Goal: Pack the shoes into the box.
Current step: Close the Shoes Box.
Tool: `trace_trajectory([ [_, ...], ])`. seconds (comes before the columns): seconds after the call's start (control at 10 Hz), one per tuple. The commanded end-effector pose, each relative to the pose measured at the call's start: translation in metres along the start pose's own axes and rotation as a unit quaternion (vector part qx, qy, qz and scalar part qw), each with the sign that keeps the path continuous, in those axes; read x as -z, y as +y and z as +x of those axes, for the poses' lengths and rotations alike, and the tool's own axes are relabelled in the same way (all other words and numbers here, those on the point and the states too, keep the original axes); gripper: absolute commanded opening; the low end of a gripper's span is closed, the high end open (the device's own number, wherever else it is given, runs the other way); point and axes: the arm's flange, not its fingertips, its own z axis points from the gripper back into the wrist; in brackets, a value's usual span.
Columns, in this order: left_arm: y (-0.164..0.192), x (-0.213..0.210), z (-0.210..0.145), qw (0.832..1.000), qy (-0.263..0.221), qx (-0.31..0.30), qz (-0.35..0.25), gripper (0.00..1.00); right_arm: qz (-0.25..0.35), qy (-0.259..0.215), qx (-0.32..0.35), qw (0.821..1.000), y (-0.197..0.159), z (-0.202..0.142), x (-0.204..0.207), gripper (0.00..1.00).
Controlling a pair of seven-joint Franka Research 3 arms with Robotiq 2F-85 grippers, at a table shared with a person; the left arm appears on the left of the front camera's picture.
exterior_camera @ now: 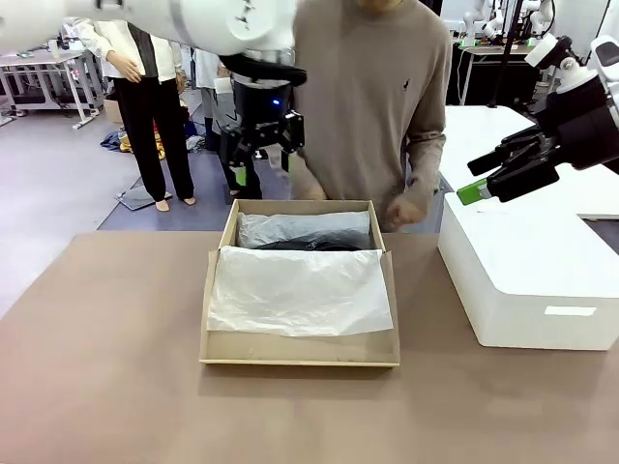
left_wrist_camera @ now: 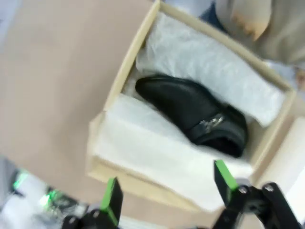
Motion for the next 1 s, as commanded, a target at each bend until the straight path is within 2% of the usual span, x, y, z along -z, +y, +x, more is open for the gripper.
trace_trajectory([
  [0.0,0.045,-0.003,0.007,0.992,0.041,0.121,-0.019,1.0,0.008,-0.011,-0.01,1.0,-0.004,0.001,0.001,1.0],
  [0.2,0.075,-0.004,0.021,0.979,0.053,0.195,-0.031,1.0,0.008,-0.011,-0.01,1.0,-0.004,0.001,0.001,1.0],
  [0.3,0.084,-0.006,0.026,0.975,0.047,0.217,-0.018,1.0,0.008,-0.011,-0.01,1.0,-0.004,0.001,0.001,1.0],
  [0.4,0.08,-0.008,0.031,0.986,0.048,0.159,-0.034,1.0,0.008,-0.011,-0.01,1.0,-0.004,0.001,0.001,1.0],
  [0.5,0.064,-0.012,0.026,0.98,0.042,0.195,-0.026,1.0,0.008,-0.011,-0.01,1.0,-0.004,0.001,0.001,1.0],
  [0.9,0.064,-0.012,0.026,0.98,0.042,0.195,-0.026,1.0,0.008,-0.011,-0.01,1.0,-0.004,0.001,0.001,1.0],
])
